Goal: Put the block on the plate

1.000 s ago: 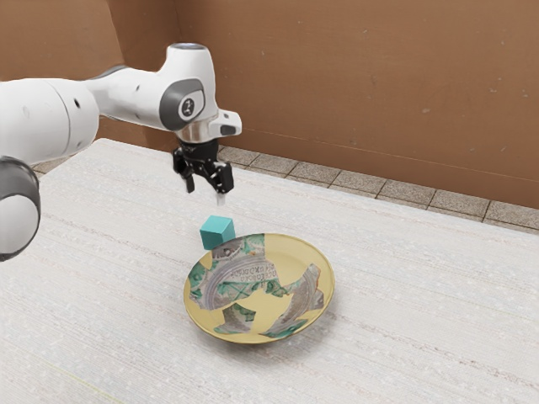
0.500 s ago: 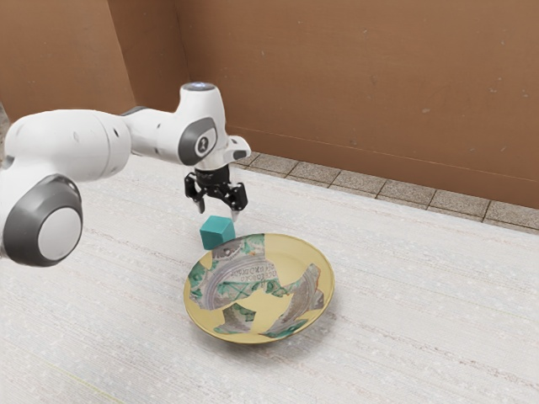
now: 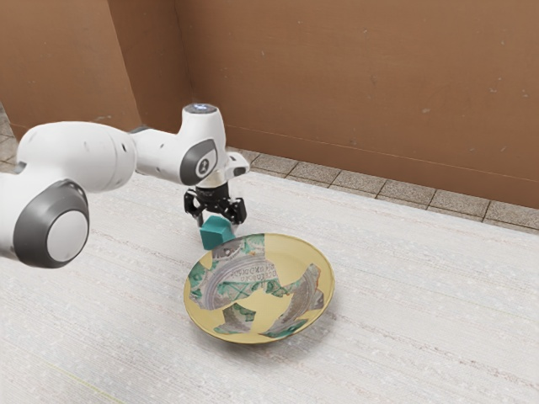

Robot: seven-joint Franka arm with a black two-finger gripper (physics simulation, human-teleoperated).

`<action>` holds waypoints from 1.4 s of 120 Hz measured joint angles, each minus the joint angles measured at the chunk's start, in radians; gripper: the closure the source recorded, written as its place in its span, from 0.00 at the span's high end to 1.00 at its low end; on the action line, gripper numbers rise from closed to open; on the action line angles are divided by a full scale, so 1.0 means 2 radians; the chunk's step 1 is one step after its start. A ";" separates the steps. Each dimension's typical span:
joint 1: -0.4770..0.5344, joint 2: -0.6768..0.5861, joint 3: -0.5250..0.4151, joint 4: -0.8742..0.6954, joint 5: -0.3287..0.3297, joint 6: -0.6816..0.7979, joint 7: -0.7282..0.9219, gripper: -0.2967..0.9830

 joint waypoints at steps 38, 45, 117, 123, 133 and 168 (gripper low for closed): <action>0.006 0.002 -0.004 -0.005 -0.003 0.005 -0.019 0.56; 0.007 0.000 -0.004 -0.005 -0.003 0.004 -0.022 0.55; -0.074 -0.174 -0.023 -0.159 -0.013 0.002 -0.042 0.53; -0.083 -0.187 -0.027 -0.178 -0.016 0.003 -0.043 0.53; -0.090 -0.203 -0.035 -0.200 -0.020 0.004 -0.044 0.55; -0.088 -0.252 -0.042 -0.212 -0.022 -0.012 -0.042 0.71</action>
